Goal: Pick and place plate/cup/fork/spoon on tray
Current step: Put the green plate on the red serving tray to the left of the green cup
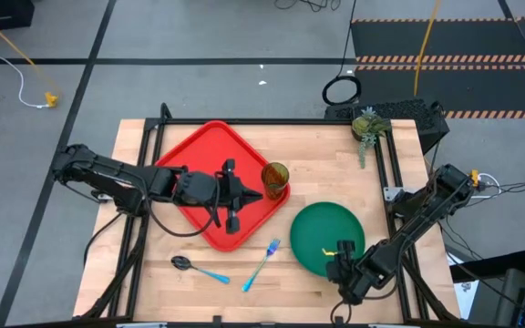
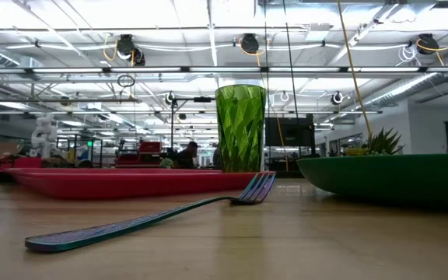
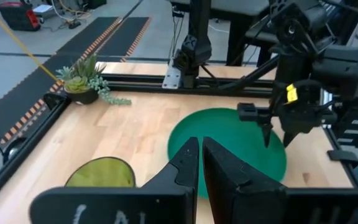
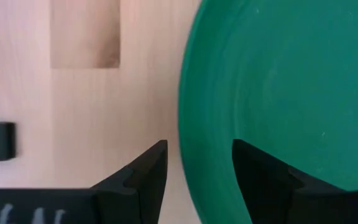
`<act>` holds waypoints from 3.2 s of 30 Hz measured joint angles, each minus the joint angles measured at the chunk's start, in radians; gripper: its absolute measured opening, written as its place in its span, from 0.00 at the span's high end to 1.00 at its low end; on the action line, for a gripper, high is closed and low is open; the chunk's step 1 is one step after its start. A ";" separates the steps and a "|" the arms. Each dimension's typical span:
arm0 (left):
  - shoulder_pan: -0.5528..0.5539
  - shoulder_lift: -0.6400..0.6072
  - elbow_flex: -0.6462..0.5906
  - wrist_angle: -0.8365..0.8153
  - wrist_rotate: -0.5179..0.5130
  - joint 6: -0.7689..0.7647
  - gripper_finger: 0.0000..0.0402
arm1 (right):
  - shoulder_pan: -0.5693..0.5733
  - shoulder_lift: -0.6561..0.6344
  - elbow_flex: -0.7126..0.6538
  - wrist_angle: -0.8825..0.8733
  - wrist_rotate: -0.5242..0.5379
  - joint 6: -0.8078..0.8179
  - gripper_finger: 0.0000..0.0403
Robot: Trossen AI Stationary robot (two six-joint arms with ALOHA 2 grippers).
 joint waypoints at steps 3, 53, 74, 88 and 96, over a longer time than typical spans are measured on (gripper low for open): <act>-0.006 0.000 0.000 0.000 0.000 -0.014 0.94 | -0.001 0.000 -0.008 0.000 0.000 -0.016 0.66; -0.047 -0.078 0.000 -0.042 -0.003 0.368 0.93 | -0.086 -0.214 0.595 -0.693 0.402 -0.431 1.00; -0.042 -0.103 0.251 -0.505 0.044 0.602 0.63 | -0.567 -0.214 0.654 -0.420 0.053 -1.267 1.00; -0.020 -0.085 0.307 -0.615 0.056 0.615 0.63 | -0.751 -0.111 0.653 -0.303 -0.155 -1.582 1.00; 0.015 -0.043 0.317 -0.784 0.095 0.546 0.63 | -0.787 -0.091 0.653 -0.265 -0.157 -1.666 1.00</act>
